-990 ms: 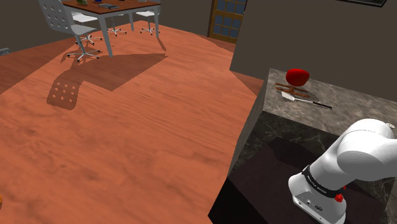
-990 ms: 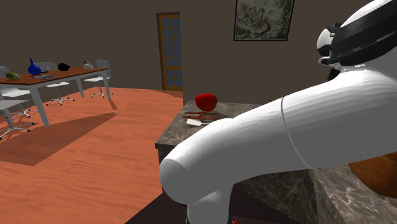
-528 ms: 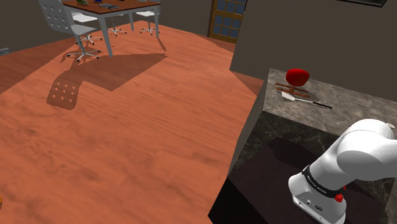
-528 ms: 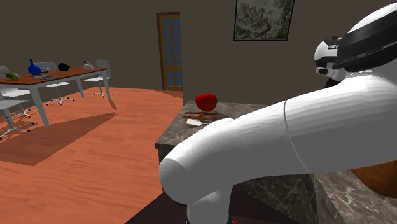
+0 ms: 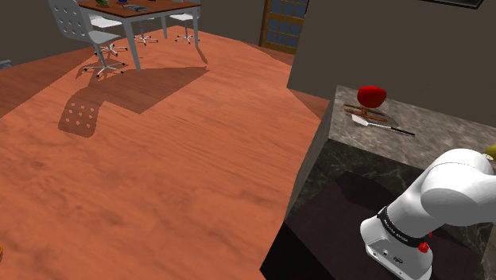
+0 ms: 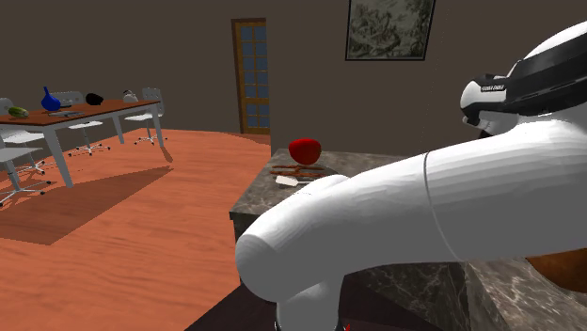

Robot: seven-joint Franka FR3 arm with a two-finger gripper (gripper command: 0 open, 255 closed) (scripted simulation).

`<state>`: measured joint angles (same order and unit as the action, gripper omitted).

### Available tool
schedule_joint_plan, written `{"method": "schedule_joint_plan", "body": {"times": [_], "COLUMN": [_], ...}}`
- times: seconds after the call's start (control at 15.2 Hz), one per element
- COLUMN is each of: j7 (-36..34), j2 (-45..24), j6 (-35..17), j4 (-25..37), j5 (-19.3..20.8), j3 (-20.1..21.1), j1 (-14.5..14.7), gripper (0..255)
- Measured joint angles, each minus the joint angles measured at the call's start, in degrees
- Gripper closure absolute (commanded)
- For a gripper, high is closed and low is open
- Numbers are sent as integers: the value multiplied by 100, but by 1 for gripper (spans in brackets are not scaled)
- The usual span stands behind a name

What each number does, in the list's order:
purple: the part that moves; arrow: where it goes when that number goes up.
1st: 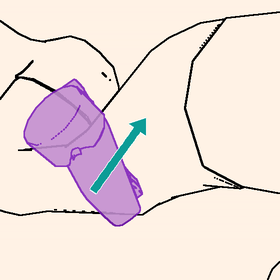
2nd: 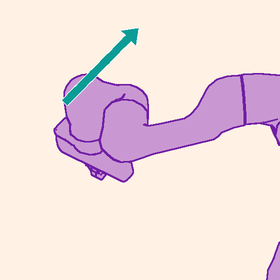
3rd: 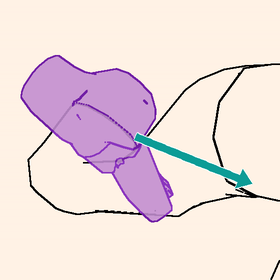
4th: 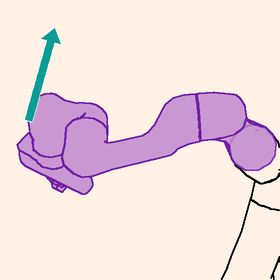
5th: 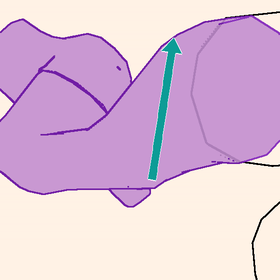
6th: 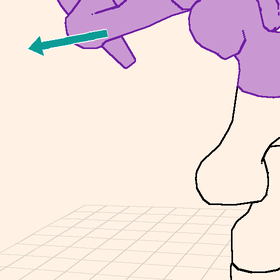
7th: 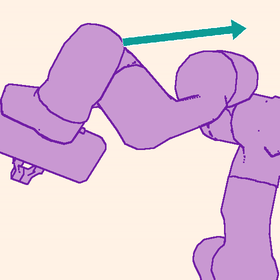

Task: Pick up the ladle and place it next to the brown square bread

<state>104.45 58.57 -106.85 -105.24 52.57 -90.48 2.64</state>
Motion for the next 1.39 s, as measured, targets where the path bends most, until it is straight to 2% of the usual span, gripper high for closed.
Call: {"method": "schedule_joint_plan", "body": {"times": [0.53, 0.92, 0.99, 1.39], "j7": [-71, -101, -100, -97], "j2": [174, 201, 204, 211], "j6": [-400, -448, -446, -441], "j4": [-212, -256, -258, -268], "j5": [294, 340, 340, 339], "j3": [-317, -394, -399, -413], "j1": [36, 53, 53, 60], "gripper": [255, 255, 0, 0]}}
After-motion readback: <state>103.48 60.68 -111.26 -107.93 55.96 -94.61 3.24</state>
